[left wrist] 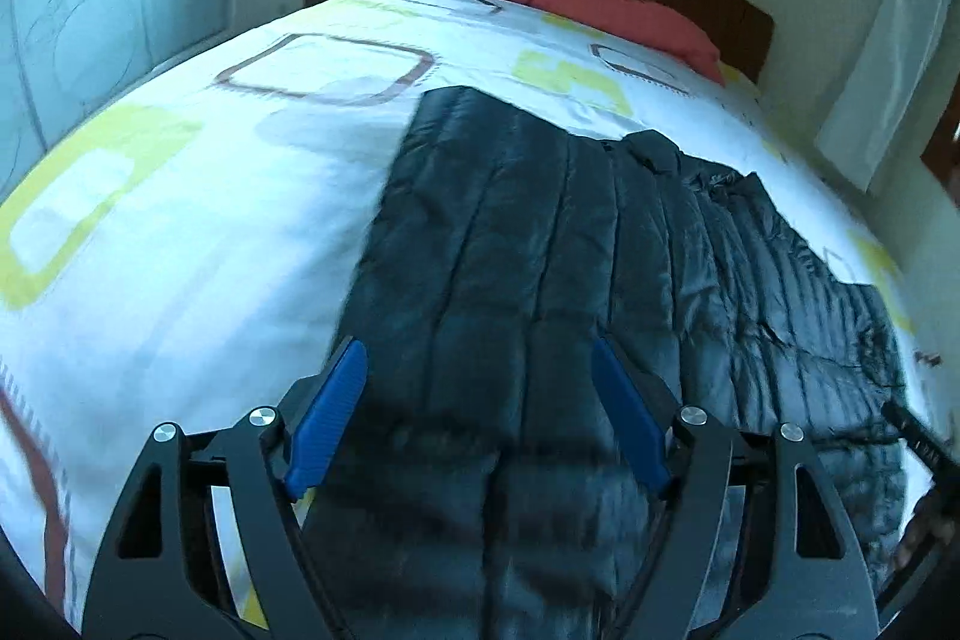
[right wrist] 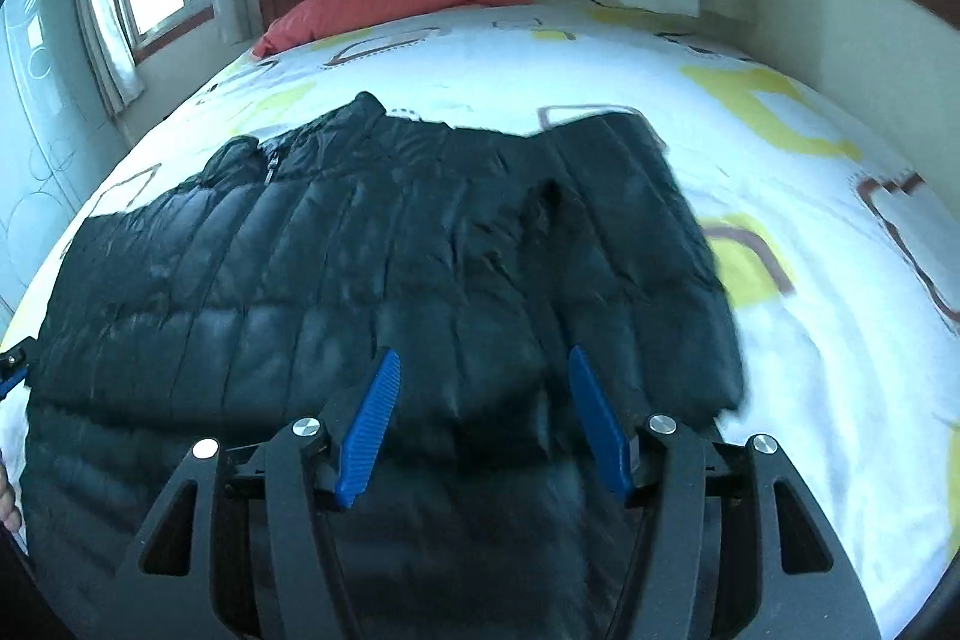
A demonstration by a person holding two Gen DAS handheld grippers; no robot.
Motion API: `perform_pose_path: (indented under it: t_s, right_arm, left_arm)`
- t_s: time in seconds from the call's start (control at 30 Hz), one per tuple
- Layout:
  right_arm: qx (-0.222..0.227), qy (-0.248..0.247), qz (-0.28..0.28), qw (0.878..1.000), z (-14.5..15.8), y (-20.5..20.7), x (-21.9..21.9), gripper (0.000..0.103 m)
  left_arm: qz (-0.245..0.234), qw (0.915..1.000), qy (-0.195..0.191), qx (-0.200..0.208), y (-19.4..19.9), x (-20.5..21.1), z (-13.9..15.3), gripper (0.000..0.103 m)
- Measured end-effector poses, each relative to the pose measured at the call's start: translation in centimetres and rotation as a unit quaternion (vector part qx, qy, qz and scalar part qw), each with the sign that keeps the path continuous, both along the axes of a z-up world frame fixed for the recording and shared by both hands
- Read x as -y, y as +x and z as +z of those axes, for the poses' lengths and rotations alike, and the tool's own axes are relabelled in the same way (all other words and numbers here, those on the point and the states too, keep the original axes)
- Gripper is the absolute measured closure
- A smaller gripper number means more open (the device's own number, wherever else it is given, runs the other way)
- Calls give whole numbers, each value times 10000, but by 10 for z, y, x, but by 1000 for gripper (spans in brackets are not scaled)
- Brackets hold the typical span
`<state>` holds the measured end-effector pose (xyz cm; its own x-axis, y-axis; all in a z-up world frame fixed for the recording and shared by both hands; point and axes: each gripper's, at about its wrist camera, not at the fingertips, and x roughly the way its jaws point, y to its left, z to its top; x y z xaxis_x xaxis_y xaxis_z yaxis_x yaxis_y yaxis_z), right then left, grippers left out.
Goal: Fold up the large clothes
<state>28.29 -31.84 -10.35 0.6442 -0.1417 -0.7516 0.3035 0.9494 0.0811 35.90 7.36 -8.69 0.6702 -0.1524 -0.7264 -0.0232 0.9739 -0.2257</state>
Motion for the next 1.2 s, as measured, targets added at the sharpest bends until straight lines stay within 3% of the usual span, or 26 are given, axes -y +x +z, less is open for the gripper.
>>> perform_pose_path:
  t_s: [0.1, 0.23, 0.43, 0.53, 0.67, 0.83, 0.97, 1.2]
  right_arm:
    - [15, 30, 51, 10000, 1, -13, -11, 44]
    - [109, 95, 277, 9995, 3, 1, -39, 44]
    - [26, -68, 384, 9992, -10, 50, -72, 45]
    - [-244, -228, 420, 9986, -29, 67, -76, 45]
    - [-331, -306, 521, 9976, -29, 70, -78, 45]
    - [-10, 126, 386, 9992, 1, 25, -54, 45]
    - [87, 477, 139, 9987, 16, -34, -20, 44]
    - [36, 931, -608, 9938, 7, -168, 30, 44]
  left_arm:
    - [51, 9999, -143, 12, -22, -1, 2, 26]
    - [-205, 9998, -49, -10, -25, 26, 1, 26]
    - [-435, 9986, 288, 30, 4, 78, -8, 26]
    - [-417, 9967, 665, -202, 25, 93, -25, 26]
    - [-477, 9955, 724, -391, 34, 95, -34, 26]
    - [-429, 9973, 426, -426, 11, 70, -16, 26]
    - [-210, 9983, -145, -526, -38, 25, -8, 25]
    - [717, 9852, -1270, -904, -149, -66, -29, 25]
